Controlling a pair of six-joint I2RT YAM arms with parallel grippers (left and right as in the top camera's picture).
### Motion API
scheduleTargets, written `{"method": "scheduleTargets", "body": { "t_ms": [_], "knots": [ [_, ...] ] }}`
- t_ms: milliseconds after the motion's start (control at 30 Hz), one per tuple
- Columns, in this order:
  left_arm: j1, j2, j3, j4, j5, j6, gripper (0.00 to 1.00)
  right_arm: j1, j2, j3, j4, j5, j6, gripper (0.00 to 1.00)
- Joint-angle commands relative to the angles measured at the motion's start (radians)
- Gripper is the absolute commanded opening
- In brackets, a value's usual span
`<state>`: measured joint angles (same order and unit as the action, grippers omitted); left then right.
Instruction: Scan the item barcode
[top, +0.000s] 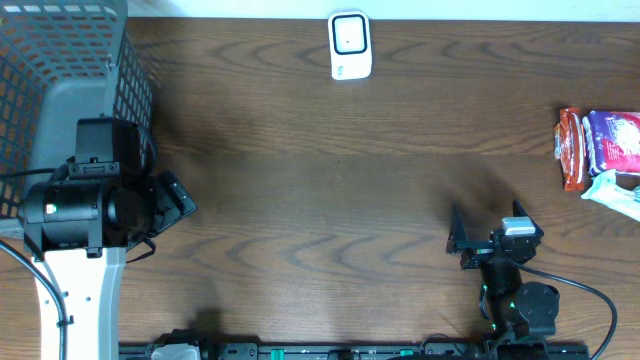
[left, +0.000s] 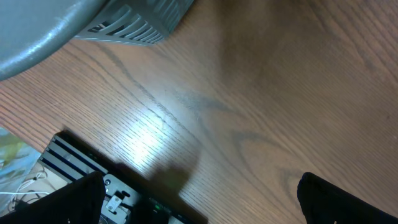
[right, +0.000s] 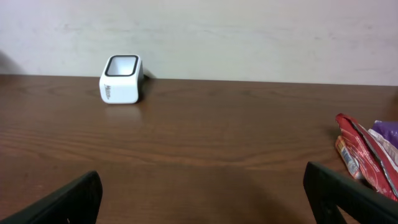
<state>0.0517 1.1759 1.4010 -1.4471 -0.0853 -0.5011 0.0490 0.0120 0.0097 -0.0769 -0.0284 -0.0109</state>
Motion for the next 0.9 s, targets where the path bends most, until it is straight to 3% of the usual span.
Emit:
{"method": "scheduleTargets", "body": {
  "t_ms": [0,867],
  "knots": [
    [0.005,0.0,0.0,-0.003,-0.013,-0.01,0.98,0.002,-0.007,-0.004,-0.005,0.012,0.013,0.99],
    [0.005,0.0,0.0,-0.003,-0.013,-0.01,0.98,-0.009,-0.007,-0.004,-0.004,0.012,0.013,0.99]
  ]
}}
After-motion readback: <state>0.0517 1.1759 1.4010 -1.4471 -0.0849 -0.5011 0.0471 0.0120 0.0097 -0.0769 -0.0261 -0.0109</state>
